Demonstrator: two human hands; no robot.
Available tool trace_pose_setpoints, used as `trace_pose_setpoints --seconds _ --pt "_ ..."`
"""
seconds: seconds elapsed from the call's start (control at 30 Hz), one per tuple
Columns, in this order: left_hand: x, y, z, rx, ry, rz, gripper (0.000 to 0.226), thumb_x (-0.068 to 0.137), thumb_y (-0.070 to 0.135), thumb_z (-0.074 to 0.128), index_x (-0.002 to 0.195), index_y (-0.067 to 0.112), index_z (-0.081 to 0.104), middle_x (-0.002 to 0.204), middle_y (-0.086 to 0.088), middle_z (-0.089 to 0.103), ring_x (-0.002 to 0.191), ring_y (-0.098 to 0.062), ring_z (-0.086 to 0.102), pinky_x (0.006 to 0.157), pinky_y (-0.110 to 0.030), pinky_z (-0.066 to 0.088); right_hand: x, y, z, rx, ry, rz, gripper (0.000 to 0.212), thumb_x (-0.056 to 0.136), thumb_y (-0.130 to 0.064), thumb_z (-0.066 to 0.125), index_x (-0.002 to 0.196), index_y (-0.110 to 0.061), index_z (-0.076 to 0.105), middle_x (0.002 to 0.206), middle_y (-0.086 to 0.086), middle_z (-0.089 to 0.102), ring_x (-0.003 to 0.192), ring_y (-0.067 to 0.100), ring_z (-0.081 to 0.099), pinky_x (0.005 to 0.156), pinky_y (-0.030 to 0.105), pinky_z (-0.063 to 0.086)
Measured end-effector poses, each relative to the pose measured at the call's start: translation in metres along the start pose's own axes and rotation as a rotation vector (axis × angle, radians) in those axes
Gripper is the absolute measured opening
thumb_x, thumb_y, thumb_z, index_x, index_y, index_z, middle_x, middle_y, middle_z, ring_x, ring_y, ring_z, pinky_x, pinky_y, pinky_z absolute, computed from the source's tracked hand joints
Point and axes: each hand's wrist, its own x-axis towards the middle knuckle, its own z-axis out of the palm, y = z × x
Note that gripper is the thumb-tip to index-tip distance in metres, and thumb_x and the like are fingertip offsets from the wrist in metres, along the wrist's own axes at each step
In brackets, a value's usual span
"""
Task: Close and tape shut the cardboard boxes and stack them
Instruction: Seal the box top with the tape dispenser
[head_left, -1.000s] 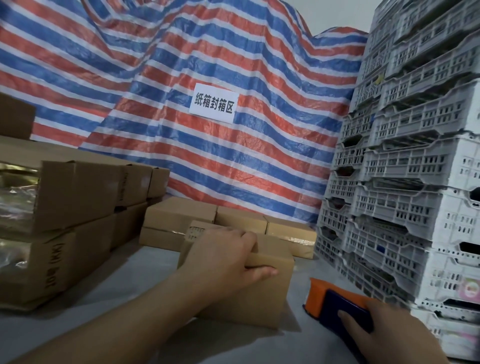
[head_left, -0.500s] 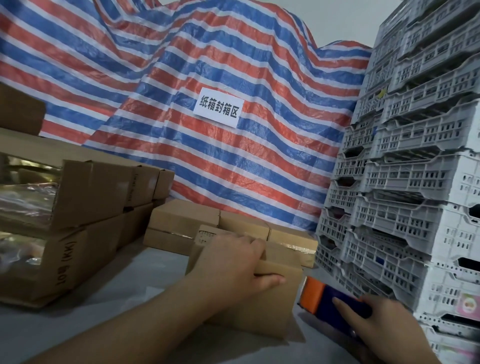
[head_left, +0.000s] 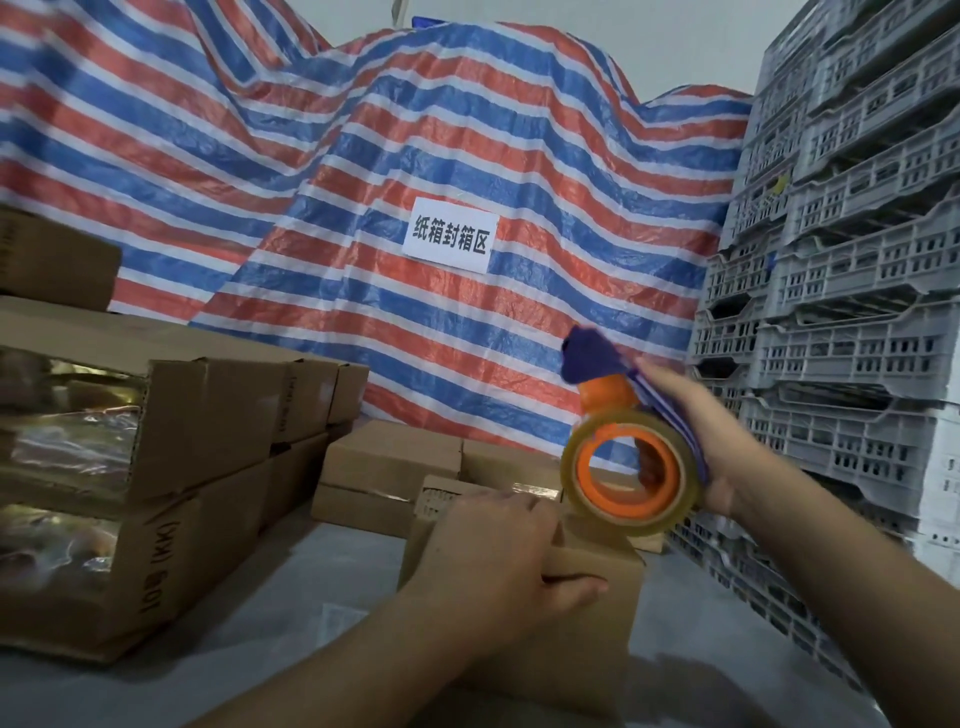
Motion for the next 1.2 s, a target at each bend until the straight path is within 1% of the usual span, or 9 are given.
trace_pose_setpoints --seconds 0.13,0.23,0.33,0.43,0.53,0.63,0.73,0.93,1.2 --pt "0.002 -0.004 0.002 -0.011 0.01 0.021 0.066 0.082 0.08 0.038 0.118 0.029 0.055 0.12 0.005 0.063 0.111 -0.016 0.056 0.097 -0.038 0.044 0.01 0.005 0.006 -0.181 0.002 0.07 0.056 0.086 -0.058 0.063 0.051 -0.017 0.074 0.048 0.002 0.061 0.035 0.014 0.055 0.037 0.022 0.045" --pt "0.001 -0.003 -0.001 -0.136 0.058 -0.016 0.06 0.085 0.078 0.029 0.105 0.029 0.059 0.1 0.008 0.065 0.092 -0.01 0.06 0.086 -0.036 0.052 0.016 0.002 0.007 -0.185 -0.011 0.098 0.048 0.085 -0.056 0.065 0.068 -0.012 0.075 0.051 0.004 0.063 0.036 0.015 0.057 0.037 0.02 0.045" --pt "-0.001 -0.004 -0.008 -0.587 0.156 -0.186 0.041 0.094 0.06 0.034 0.087 0.029 0.059 0.077 0.01 0.061 0.072 -0.004 0.06 0.07 -0.028 0.055 0.02 -0.001 0.012 -0.229 -0.069 0.101 0.046 0.088 -0.054 0.064 0.08 -0.009 0.069 0.053 0.004 0.065 0.037 0.014 0.058 0.037 0.02 0.045" --pt "0.014 -0.015 -0.027 -1.182 0.308 -0.61 0.03 0.103 0.034 0.039 0.096 0.017 0.062 0.088 -0.002 0.068 0.082 -0.011 0.067 0.076 -0.034 0.059 0.024 -0.005 0.017 -0.25 -0.117 0.119 0.045 0.09 -0.052 0.064 0.09 -0.007 0.068 0.057 0.005 0.068 0.04 0.015 0.062 0.038 0.021 0.047" --pt "0.025 -0.037 -0.047 -1.787 0.099 -0.864 0.047 0.104 0.043 0.034 0.115 0.003 0.056 0.107 -0.017 0.069 0.095 -0.027 0.069 0.079 -0.039 0.058 0.03 -0.005 0.018 -0.259 -0.137 0.137 0.046 0.09 -0.052 0.064 0.091 -0.006 0.066 0.056 0.005 0.068 0.04 0.015 0.062 0.04 0.021 0.048" --pt "0.02 -0.054 -0.052 -2.047 -0.15 -0.775 0.058 0.101 0.048 0.039 0.125 -0.004 0.05 0.113 -0.024 0.068 0.098 -0.031 0.071 0.076 -0.038 0.06 0.034 -0.003 0.018 -0.27 -0.16 0.151 0.049 0.089 -0.054 0.065 0.08 -0.006 0.069 0.056 0.006 0.067 0.039 0.015 0.061 0.04 0.021 0.048" --pt "0.016 -0.059 -0.054 -2.135 -0.222 -0.747 0.054 0.099 0.041 0.049 0.127 -0.005 0.053 0.109 -0.022 0.071 0.093 -0.029 0.072 0.07 -0.035 0.06 0.035 -0.003 0.02 -0.313 -0.177 0.165 0.052 0.086 -0.057 0.066 0.068 -0.01 0.078 0.057 0.005 0.067 0.04 0.015 0.06 0.04 0.02 0.047" --pt "0.016 -0.062 -0.056 -2.113 -0.238 -0.78 0.046 0.093 0.034 0.061 0.121 -0.003 0.06 0.093 -0.015 0.066 0.075 -0.02 0.064 0.059 -0.026 0.056 0.035 -0.008 0.026 -0.349 -0.162 0.155 0.052 0.09 -0.054 0.063 0.105 -0.004 0.064 0.059 0.005 0.069 0.041 0.015 0.063 0.039 0.02 0.047" --pt "0.022 -0.059 -0.047 -1.899 0.042 -0.764 0.023 0.092 0.012 0.063 0.113 0.002 0.06 0.081 -0.007 0.061 0.069 -0.013 0.058 0.054 -0.02 0.051 0.037 -0.012 0.034 -0.342 -0.192 0.173 0.045 0.094 -0.048 0.061 0.106 -0.004 0.061 0.059 0.006 0.07 0.041 0.015 0.064 0.039 0.02 0.048"
